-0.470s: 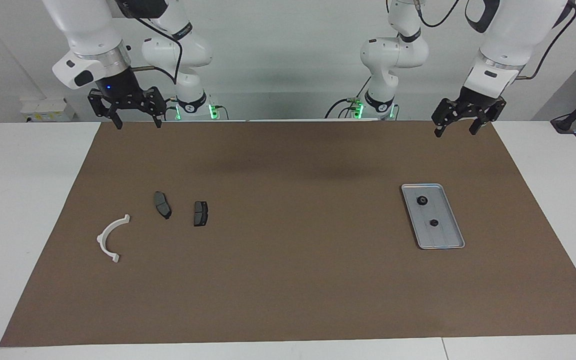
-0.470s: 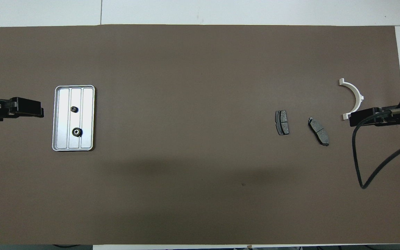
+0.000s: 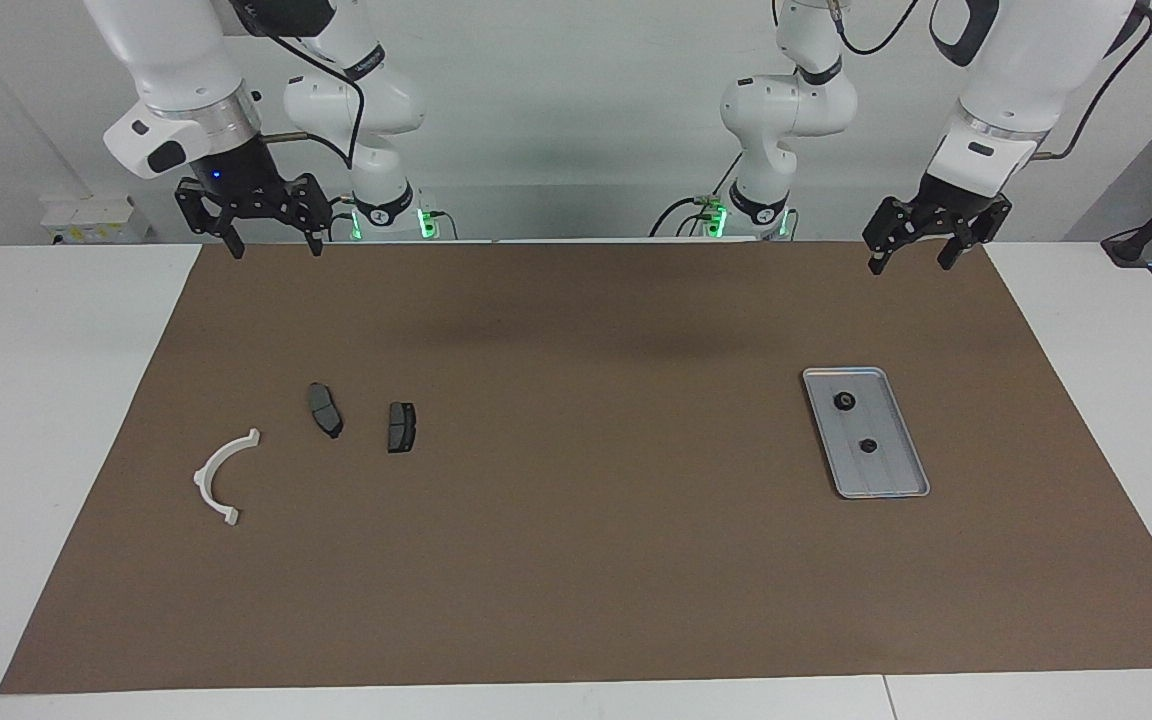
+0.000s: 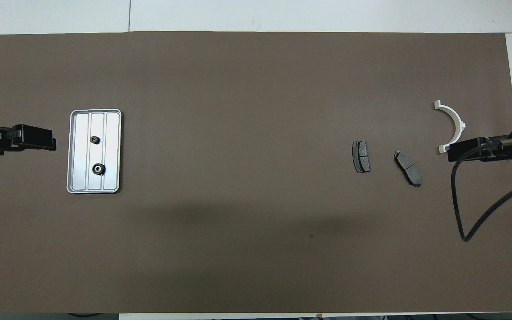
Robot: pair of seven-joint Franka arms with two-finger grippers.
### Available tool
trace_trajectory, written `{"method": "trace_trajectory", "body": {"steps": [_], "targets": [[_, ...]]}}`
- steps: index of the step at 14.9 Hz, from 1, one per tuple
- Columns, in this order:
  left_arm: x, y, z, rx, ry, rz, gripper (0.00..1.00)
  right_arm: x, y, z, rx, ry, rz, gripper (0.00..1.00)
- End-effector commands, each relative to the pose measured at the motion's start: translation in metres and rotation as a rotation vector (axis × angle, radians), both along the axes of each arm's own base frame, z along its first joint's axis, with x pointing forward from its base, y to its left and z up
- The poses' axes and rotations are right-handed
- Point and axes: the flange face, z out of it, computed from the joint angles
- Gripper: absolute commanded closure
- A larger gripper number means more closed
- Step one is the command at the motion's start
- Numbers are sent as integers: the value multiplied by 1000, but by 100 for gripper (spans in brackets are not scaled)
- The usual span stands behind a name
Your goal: Place bearing gear from tray to pile
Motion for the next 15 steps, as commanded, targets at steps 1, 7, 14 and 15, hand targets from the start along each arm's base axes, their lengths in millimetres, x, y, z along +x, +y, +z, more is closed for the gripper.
{"method": "trace_trajectory", "body": {"steps": [1, 7, 14, 15], "targets": [[-12, 23, -10, -3, 6, -40, 0, -1, -3, -2, 21, -13, -19, 0], [-3, 64, -100, 0, -22, -36, 3, -1, -3, -2, 21, -11, -18, 0], [-4, 66, -198, 2, 1, -40, 8, -1, -3, -2, 21, -13, -18, 0], [-1, 65, -211, 2, -8, -41, 8, -1, -3, -2, 21, -13, -19, 0]]}}
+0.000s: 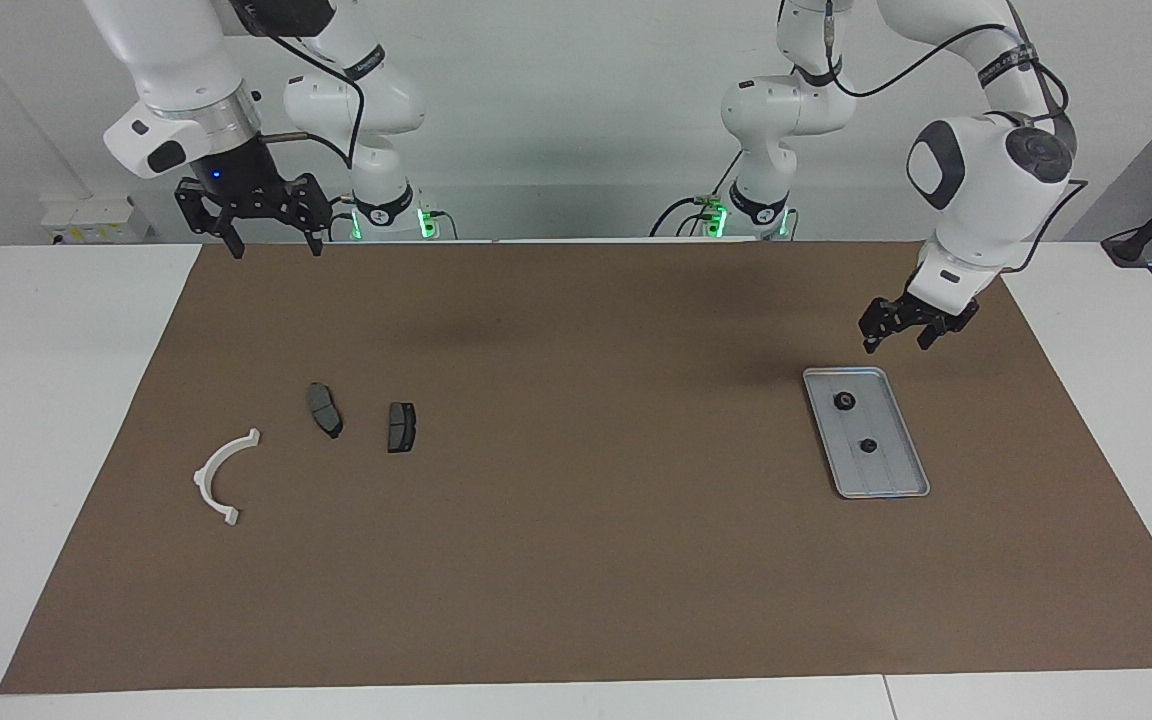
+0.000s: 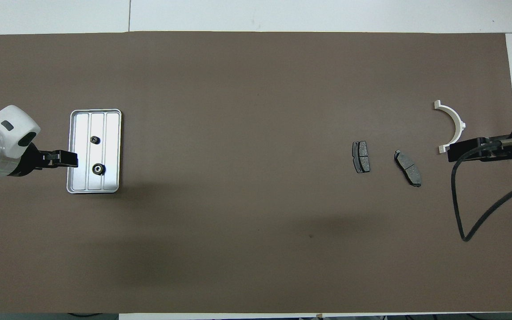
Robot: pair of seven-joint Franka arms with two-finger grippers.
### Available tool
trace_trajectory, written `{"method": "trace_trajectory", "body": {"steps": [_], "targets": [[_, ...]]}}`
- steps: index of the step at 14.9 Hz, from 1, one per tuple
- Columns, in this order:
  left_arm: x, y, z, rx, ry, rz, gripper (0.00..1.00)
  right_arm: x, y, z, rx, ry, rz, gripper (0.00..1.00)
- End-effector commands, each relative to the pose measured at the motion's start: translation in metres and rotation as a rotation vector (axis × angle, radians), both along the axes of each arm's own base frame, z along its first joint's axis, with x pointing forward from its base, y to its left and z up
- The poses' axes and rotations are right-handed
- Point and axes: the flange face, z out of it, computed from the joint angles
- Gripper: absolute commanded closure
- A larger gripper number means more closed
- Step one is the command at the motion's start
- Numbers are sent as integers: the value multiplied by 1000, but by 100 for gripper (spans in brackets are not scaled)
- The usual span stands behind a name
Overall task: Place bearing gear from tray to pile
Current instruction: 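Reach the left gripper into the silver tray and grasp a dark bearing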
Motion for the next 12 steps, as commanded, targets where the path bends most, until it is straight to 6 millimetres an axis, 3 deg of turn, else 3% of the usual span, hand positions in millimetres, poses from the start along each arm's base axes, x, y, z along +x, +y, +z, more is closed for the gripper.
{"method": "trace_trajectory", "body": {"steps": [1, 6, 12], "targets": [[-4, 0, -29, -2, -38, -13, 8, -1, -3, -2, 21, -13, -20, 0], [-1, 1, -70, -1, -43, -9, 8, -1, -3, -2, 21, -13, -20, 0], [-13, -6, -94, -2, -16, -2, 8, -1, -5, -2, 23, -13, -23, 0]]}}
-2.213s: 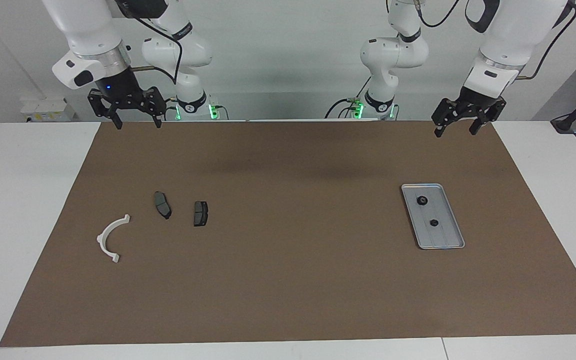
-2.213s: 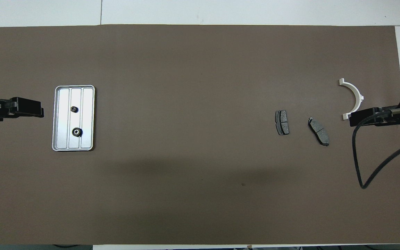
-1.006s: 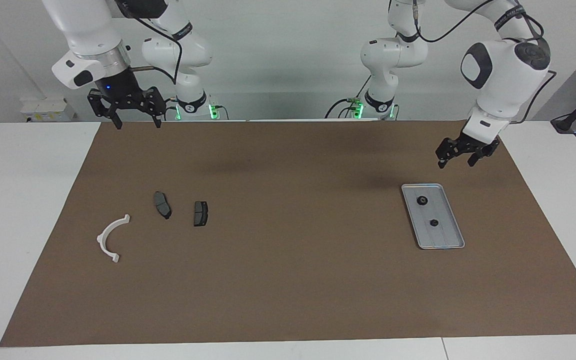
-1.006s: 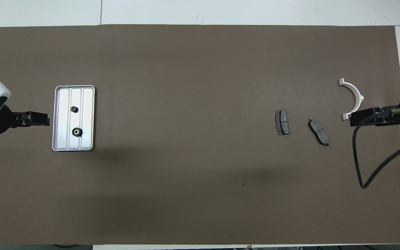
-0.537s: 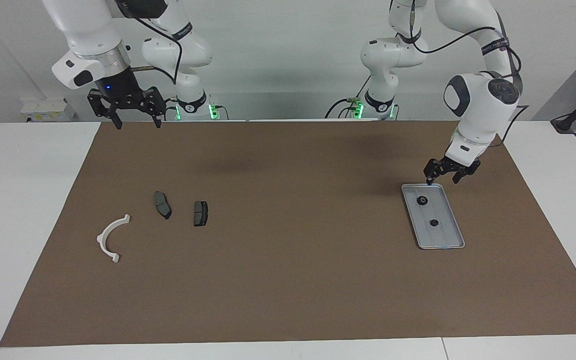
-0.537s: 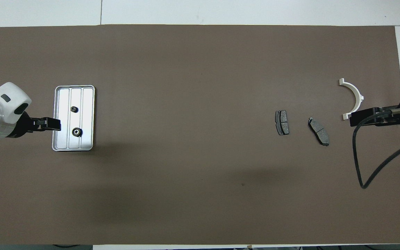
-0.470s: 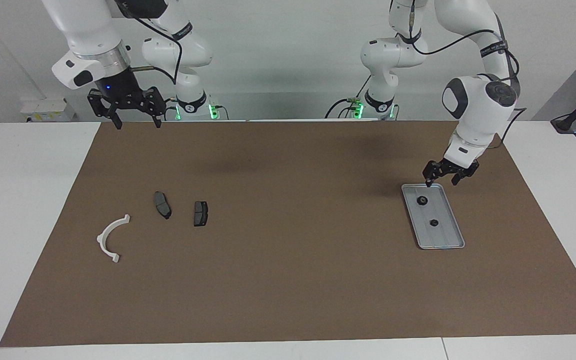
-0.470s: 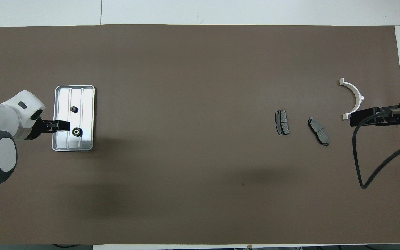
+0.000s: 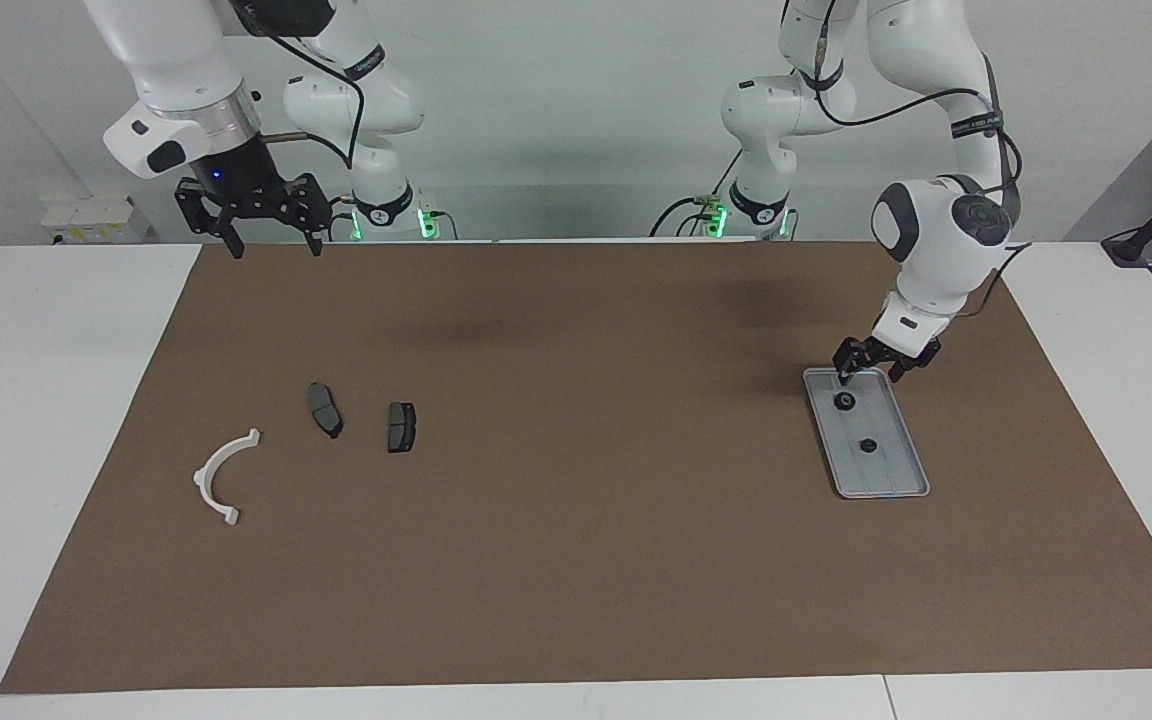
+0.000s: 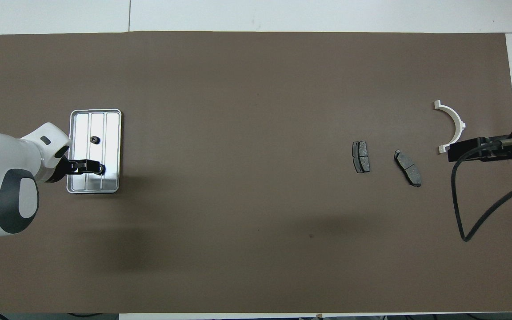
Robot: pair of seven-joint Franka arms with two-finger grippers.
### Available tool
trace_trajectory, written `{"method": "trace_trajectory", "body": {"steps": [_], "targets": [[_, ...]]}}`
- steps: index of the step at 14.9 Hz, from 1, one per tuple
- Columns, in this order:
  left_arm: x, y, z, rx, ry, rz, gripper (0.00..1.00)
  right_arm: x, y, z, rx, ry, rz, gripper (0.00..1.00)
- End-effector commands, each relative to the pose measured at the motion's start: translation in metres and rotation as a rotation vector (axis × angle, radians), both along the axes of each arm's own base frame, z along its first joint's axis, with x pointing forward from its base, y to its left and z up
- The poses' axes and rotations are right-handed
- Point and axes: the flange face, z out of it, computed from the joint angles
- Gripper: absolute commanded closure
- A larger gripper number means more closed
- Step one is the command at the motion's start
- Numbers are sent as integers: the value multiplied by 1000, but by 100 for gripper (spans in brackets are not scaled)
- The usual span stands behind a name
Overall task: Place bearing gear from tray to pile
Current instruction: 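Reach the left gripper into the silver tray and grasp a dark bearing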
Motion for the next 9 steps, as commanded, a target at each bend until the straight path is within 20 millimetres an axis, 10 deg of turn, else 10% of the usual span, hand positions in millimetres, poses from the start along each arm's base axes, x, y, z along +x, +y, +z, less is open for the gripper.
{"method": "trace_trajectory", "body": {"steps": [1, 9], "targets": [[-6, -4, -16, -4, -20, 11, 8, 0, -7, -2, 22, -13, -24, 0], [-1, -19, -40, -5, -35, 18, 8, -1, -9, -2, 22, -13, -26, 0]]}}
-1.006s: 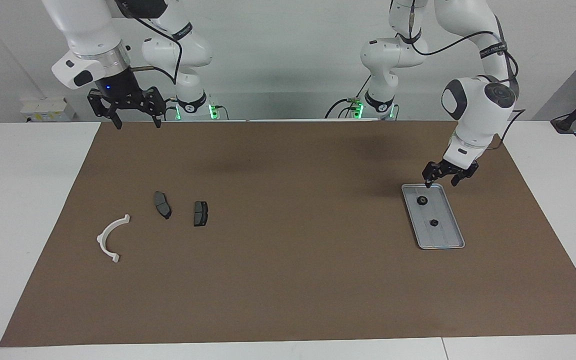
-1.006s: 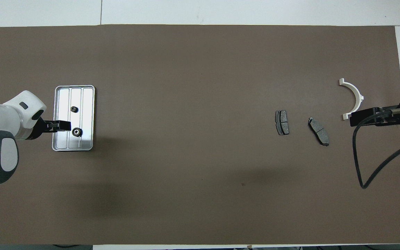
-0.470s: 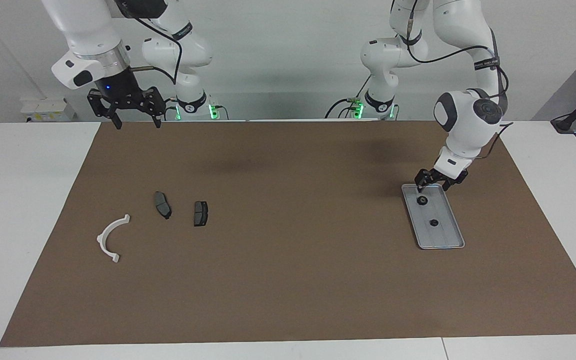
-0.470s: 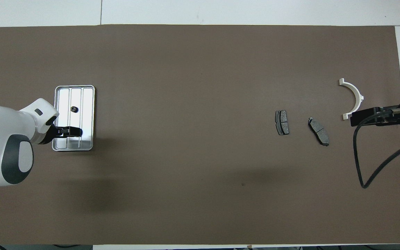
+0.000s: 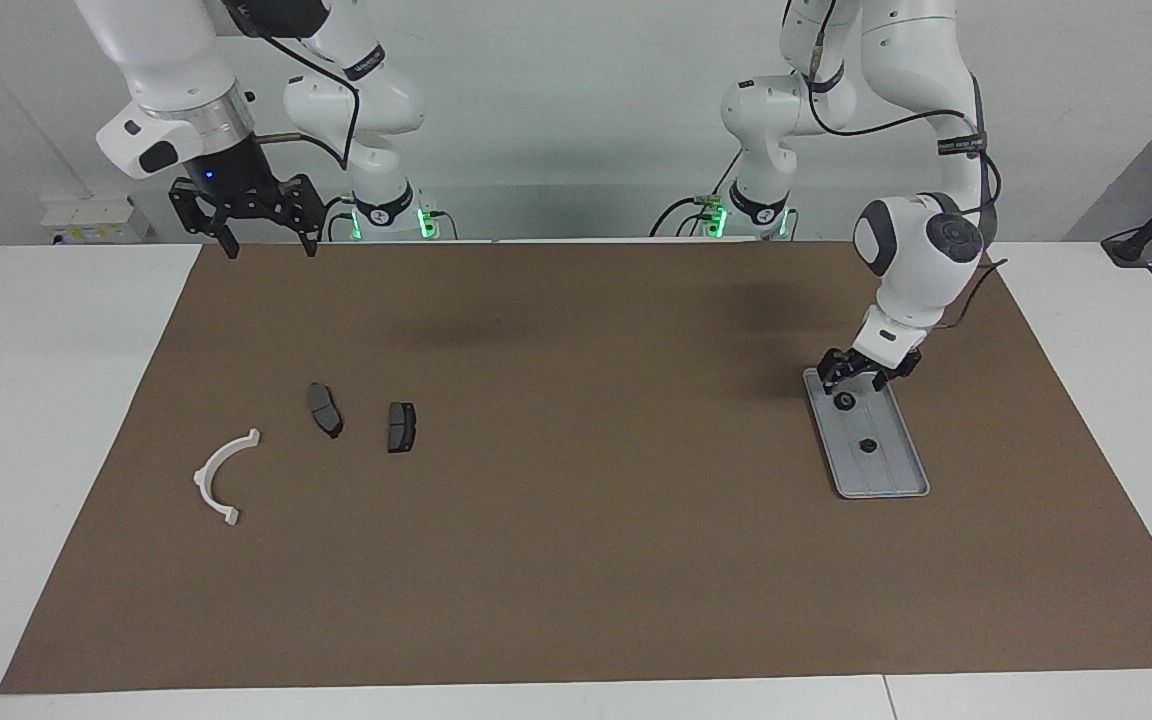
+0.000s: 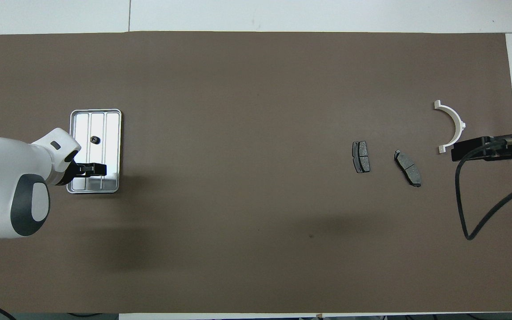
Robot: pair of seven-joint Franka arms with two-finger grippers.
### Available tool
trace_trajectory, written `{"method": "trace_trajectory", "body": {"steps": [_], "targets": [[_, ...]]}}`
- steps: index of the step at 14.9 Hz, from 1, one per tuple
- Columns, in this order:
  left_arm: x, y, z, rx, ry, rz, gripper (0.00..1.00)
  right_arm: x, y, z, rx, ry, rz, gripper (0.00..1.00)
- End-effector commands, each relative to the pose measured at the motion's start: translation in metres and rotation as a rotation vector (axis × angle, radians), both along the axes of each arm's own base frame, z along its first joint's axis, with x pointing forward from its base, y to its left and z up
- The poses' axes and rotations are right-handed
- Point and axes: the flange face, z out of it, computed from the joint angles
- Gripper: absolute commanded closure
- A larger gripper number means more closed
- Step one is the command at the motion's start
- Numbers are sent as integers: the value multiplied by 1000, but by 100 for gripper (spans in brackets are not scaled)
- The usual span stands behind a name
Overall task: Place bearing gear from tray to pile
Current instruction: 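Reach the left gripper into the silver tray and grasp a dark bearing, then lift the bearing with the left gripper and carry it toward the table center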
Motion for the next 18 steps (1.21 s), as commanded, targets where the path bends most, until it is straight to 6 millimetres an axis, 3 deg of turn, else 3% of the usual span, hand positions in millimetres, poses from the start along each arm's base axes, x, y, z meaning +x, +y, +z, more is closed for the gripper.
{"method": "trace_trajectory", "body": {"steps": [1, 8, 9, 11, 14, 15, 18], "targets": [[-1, -6, -12, -4, -16, 16, 8, -1, -4, -2, 22, -13, -18, 0], [-1, -5, -16, -3, -9, 9, 10, -1, -2, -2, 20, -13, -18, 0], [-1, -3, -16, -4, -7, 14, 19, -1, -1, -2, 20, -12, -15, 0], [-1, -4, -16, -3, -6, 13, 54, -1, 3, -4, 20, -10, -10, 0], [0, -4, -15, -3, -9, 13, 95, 5, 5, -17, 22, -45, -13, 0], [1, -4, -14, -3, -10, 13, 100, 7, 6, -27, 22, -47, -23, 0], [18, -5, 0, -4, -6, 8, 100, 15, 5, -55, 23, -23, -69, 0]]}}
